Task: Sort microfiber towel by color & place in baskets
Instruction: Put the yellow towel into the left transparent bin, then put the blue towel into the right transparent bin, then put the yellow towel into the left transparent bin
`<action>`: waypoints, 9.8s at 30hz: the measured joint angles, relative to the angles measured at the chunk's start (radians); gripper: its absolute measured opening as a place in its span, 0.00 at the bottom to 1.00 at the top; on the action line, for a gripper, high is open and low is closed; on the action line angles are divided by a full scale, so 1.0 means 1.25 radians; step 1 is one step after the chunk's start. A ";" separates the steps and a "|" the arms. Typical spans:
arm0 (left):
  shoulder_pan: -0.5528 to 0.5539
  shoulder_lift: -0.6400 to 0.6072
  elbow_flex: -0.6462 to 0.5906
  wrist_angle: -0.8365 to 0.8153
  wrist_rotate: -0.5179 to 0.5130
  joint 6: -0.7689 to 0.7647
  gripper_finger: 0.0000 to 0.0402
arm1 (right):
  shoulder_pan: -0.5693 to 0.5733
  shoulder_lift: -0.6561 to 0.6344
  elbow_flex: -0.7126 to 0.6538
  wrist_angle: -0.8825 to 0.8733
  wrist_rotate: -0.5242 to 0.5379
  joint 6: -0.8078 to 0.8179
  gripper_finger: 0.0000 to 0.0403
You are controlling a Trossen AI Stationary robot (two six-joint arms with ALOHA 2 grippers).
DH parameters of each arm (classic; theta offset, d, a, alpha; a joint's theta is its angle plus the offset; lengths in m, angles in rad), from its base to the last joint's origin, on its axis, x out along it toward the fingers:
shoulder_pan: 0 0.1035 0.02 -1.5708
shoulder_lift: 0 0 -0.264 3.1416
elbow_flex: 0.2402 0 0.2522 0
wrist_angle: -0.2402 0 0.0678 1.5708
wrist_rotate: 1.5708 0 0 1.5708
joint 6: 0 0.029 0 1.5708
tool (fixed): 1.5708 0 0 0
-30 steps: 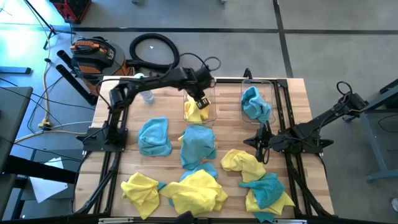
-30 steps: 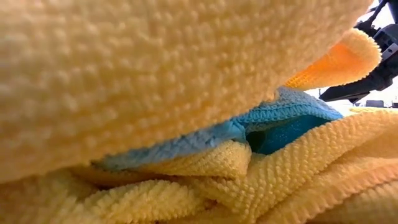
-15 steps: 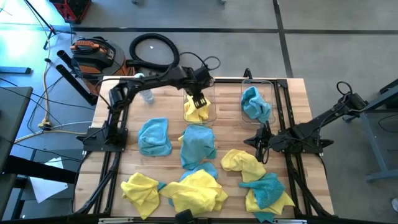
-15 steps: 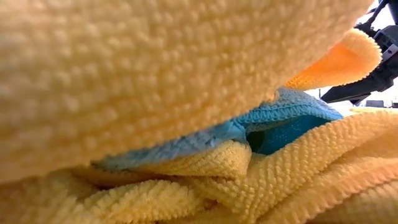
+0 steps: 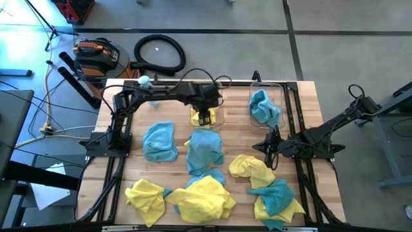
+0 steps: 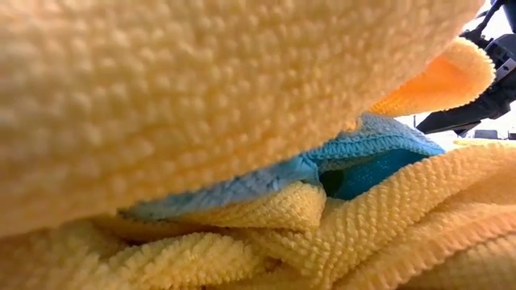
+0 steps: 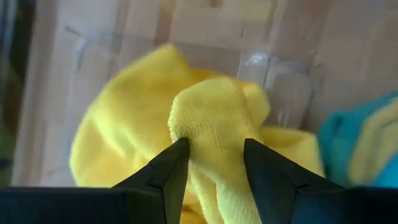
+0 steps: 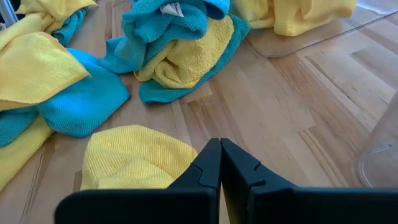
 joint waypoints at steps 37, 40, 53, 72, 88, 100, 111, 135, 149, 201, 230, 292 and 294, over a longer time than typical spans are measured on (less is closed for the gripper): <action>-0.293 -0.503 -0.317 0.106 -0.089 -0.220 0.35 | -0.001 -0.001 0.002 0.045 0.042 -0.008 0.00; -0.344 -0.603 -0.457 0.186 -0.110 -0.281 0.35 | -0.001 -0.001 0.003 0.083 0.027 -0.022 0.00; -0.455 -0.880 -0.797 0.370 -0.222 -0.377 0.35 | 0.028 0.149 0.356 -0.351 0.023 0.062 0.00; -0.469 -0.902 -0.876 0.470 -0.264 -0.391 0.35 | 0.226 0.543 0.881 -0.997 -0.393 0.677 0.01; -0.469 -0.902 -0.876 0.467 -0.208 -0.377 0.35 | 0.390 0.556 0.821 -0.916 -0.439 1.123 0.46; -0.469 -0.902 -0.876 0.467 -0.208 -0.390 0.35 | 0.408 0.635 0.729 -0.805 -0.473 1.104 0.51; -0.469 -0.902 -0.876 0.467 -0.207 -0.411 0.35 | 0.407 0.622 0.729 -0.763 -0.445 1.002 0.05; -0.469 -0.901 -0.875 0.467 -0.208 -0.418 0.35 | 0.150 0.240 0.891 -1.201 0.336 0.645 0.00; -0.468 -0.901 -0.875 0.468 -0.209 -0.417 0.35 | -0.287 0.199 0.891 -1.200 0.205 0.318 0.00; -0.467 -0.901 -0.875 0.467 -0.208 -0.384 0.35 | -0.782 0.393 0.389 -0.550 -0.363 0.005 0.13; -0.473 -0.899 -0.863 0.453 -0.264 -0.314 0.35 | -0.301 -0.029 0.311 -0.229 -0.036 0.026 0.37; -1.010 -0.447 -0.252 -0.323 -0.168 -1.214 0.00 | -0.001 0.182 0.205 0.108 0.156 -0.001 0.37; -1.001 -0.466 -0.219 -0.360 -0.244 -1.160 0.00 | -0.001 0.182 0.205 0.103 0.156 -0.002 0.37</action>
